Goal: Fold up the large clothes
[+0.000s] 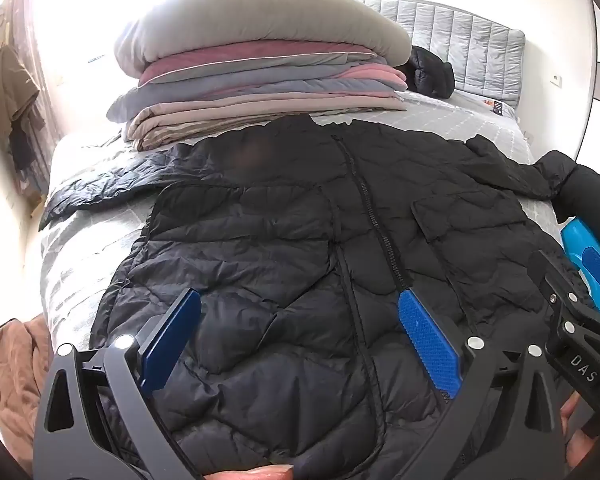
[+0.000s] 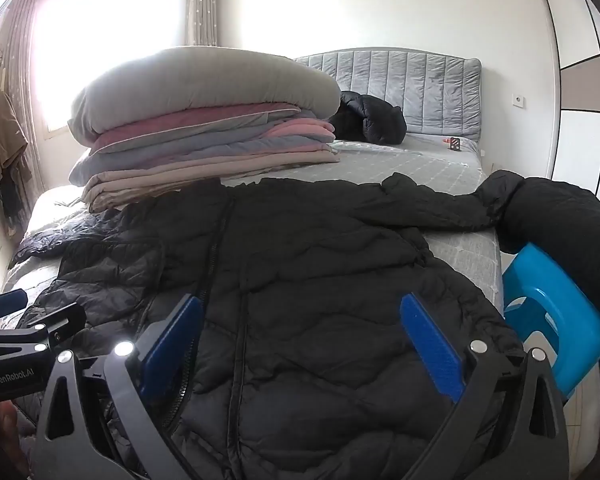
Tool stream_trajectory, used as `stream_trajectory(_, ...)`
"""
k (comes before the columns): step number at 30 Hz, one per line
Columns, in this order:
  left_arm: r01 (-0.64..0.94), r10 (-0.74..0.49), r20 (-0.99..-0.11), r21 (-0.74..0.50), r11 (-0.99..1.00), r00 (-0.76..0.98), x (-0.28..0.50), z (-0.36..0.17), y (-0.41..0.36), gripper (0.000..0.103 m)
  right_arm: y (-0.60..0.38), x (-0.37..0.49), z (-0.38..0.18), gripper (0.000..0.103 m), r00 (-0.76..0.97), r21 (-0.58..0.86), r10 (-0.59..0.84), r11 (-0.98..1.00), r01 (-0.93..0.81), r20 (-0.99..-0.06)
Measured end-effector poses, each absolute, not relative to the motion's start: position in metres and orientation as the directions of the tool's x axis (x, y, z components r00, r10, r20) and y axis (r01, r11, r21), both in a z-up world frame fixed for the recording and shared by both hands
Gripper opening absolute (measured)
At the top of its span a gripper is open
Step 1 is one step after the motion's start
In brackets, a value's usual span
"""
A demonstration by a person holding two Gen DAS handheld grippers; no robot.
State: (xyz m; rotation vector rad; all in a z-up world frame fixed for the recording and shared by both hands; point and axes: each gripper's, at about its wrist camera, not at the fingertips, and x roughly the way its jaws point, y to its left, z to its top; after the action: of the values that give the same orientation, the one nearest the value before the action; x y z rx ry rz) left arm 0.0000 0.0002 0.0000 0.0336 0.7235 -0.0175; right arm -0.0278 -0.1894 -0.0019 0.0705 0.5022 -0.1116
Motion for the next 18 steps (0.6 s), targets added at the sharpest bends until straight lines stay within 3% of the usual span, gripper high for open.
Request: stream_trajectory(18, 0.028, -0.006, -0.666, 0.022, 0.999, 0.746, -0.002, -0.002, 0.004, 0.096, -0.187, -0.030, -0.007, 0.096, 0.862, 0.047, -0.082, 0.991, 0.122, -0.500)
